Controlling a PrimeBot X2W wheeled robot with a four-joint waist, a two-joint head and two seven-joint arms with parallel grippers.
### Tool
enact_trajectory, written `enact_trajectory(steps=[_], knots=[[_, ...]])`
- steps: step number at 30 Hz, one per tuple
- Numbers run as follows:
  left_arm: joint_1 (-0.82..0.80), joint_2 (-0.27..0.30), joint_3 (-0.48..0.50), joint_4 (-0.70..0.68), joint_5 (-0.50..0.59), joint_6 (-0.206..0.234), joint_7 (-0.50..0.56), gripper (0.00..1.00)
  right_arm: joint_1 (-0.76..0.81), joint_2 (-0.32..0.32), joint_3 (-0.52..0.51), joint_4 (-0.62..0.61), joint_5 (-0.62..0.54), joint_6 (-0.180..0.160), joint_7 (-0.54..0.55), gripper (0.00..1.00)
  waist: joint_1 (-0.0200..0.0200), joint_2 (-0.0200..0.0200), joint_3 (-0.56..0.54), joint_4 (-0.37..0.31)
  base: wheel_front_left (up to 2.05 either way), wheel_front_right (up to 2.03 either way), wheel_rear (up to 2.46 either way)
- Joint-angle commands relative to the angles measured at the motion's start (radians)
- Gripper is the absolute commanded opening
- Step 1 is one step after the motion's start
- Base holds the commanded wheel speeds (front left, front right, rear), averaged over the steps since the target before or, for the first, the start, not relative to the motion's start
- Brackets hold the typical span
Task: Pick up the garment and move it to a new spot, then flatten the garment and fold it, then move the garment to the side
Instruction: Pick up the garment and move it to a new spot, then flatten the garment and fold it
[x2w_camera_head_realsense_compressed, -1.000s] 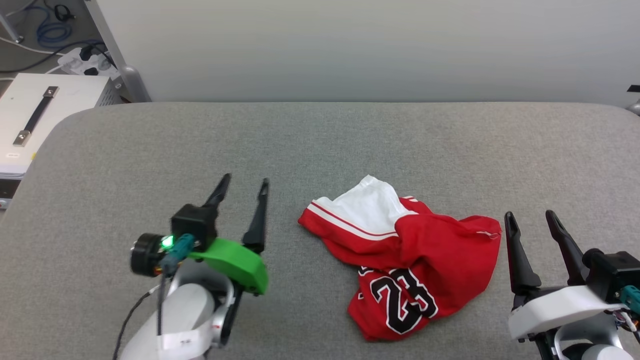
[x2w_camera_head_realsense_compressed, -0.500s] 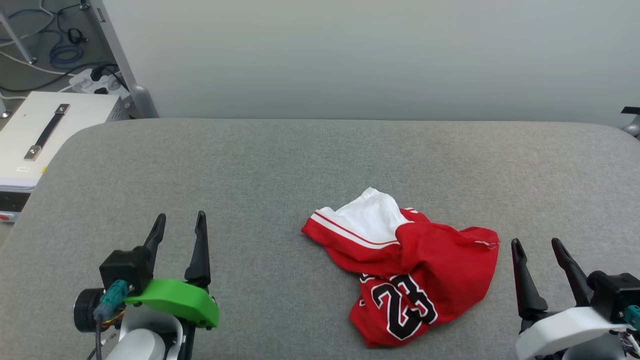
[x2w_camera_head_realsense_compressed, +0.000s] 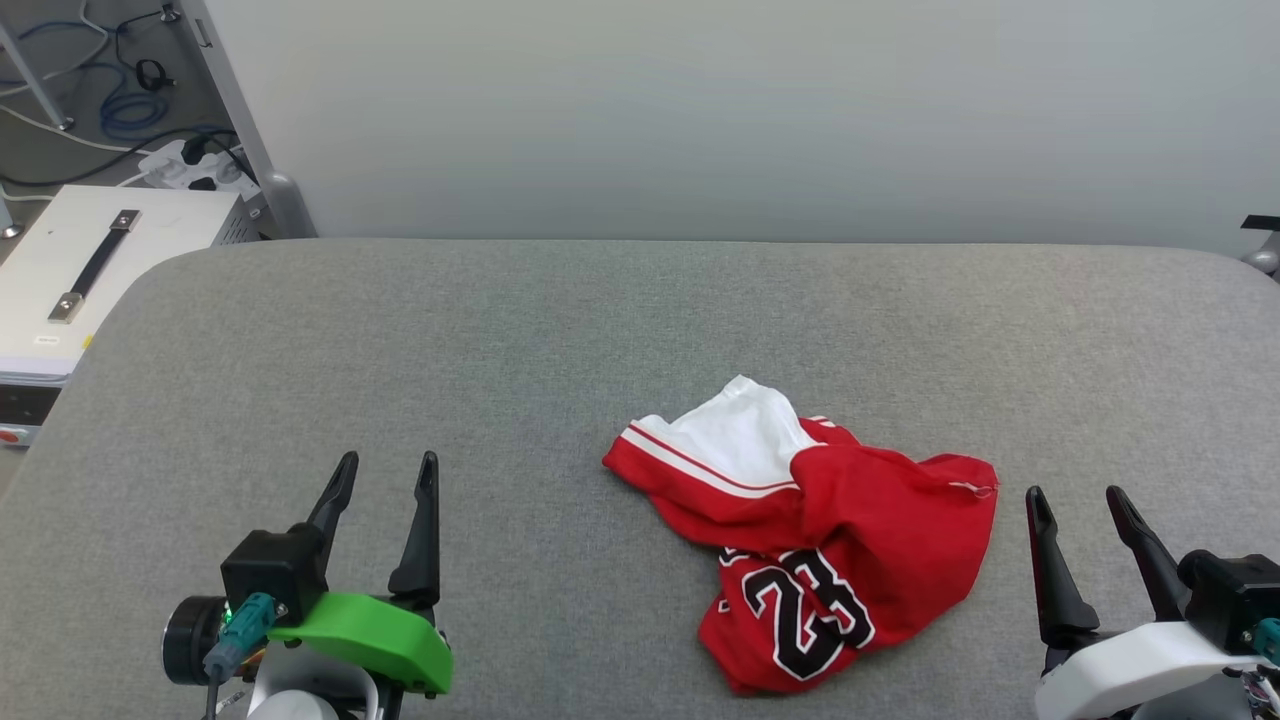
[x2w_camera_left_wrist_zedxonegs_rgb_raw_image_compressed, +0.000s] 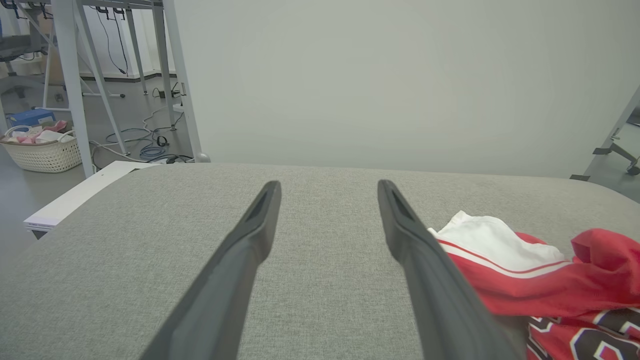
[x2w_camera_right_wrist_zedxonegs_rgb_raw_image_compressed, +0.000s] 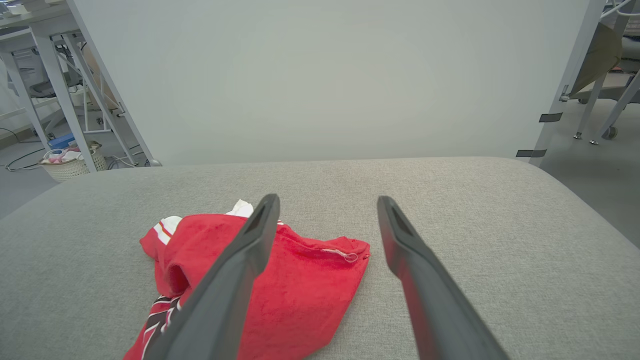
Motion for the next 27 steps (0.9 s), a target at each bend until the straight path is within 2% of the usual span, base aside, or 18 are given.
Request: enact_trajectory(steps=[1, 8, 13, 18, 27], knots=[[0.005, 0.008, -0.002, 0.004, 0.01, -0.006, 0.001, 1.0, 0.004, -0.001, 0.001, -0.004, 0.006, 0.007, -0.001, 1.0, 0.0, 0.0, 0.003, 0.0, 0.0, 0.0, 0.0], [-0.015, 0.011, -0.005, 0.013, 0.008, -0.005, 0.013, 1.0, -0.003, -0.001, 0.003, -0.003, 0.007, 0.007, -0.005, 1.0, 0.0, 0.0, 0.014, -0.004, 0.0, 0.0, 0.0], [-0.076, 0.01, -0.026, 0.024, 0.007, -0.035, 0.05, 1.0, -0.013, -0.001, 0.004, -0.011, 0.007, 0.007, -0.003, 1.0, 0.0, 0.0, 0.037, -0.01, 0.0, 0.0, 0.0], [-0.213, -0.018, -0.069, 0.072, 0.01, -0.096, 0.102, 1.0, -0.033, -0.001, 0.012, -0.018, 0.008, 0.007, -0.002, 1.0, 0.0, 0.0, 0.074, -0.04, 0.0, 0.0, 0.0], [-0.502, -0.103, -0.171, 0.256, 0.0, -0.244, 0.26, 1.0, -0.087, -0.001, 0.032, -0.011, 0.01, 0.007, -0.016, 1.0, 0.0, 0.0, 0.155, -0.125, 0.0, 0.0, 0.0]])
